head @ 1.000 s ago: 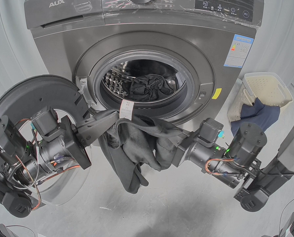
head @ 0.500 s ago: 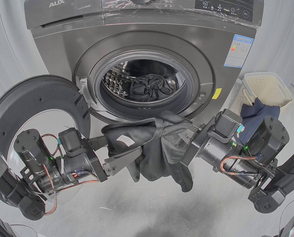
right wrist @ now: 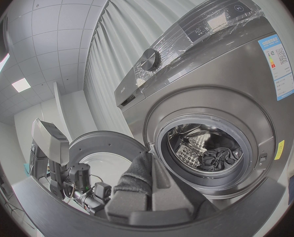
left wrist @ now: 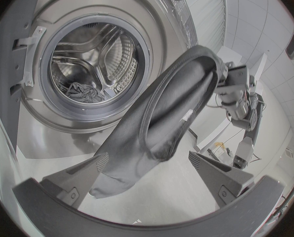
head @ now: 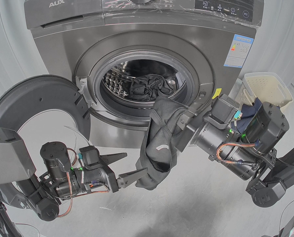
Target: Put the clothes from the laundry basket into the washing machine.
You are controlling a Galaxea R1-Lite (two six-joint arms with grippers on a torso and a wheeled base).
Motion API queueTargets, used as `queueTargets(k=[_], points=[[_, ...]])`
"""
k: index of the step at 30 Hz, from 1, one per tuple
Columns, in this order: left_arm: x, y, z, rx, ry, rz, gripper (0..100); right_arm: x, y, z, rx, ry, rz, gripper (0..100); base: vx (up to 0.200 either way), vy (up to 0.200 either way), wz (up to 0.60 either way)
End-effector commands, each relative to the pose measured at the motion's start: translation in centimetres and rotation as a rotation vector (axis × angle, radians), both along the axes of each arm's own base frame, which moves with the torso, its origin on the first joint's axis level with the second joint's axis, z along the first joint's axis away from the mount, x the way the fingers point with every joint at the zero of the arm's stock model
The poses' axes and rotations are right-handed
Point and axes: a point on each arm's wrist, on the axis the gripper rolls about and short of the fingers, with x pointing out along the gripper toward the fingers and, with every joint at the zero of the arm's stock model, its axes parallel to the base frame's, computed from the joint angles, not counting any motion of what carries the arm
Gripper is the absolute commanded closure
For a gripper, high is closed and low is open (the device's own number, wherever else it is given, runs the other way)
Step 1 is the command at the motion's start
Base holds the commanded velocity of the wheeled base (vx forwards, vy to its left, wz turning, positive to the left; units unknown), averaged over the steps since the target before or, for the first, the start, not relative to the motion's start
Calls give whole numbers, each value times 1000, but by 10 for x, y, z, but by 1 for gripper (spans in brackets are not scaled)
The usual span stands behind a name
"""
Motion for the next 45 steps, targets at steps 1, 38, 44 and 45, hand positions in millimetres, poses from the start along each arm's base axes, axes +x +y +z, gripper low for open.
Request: queueTargets(k=[1, 38, 44, 45], points=[[4, -2, -15, 35, 33, -3, 0, 4, 2, 5, 14, -7, -20, 100, 0, 0, 0], [66, -69, -76, 113, -72, 69, 0, 16, 15, 9, 42, -13, -49, 100, 0, 0, 0], [78, -75, -72, 87, -109, 149, 0, 15, 14, 9, 42, -11, -48, 100, 0, 0, 0], [79, -76, -71, 82, -112, 154, 100, 15, 13, 9, 43, -12, -48, 100, 0, 0, 0]])
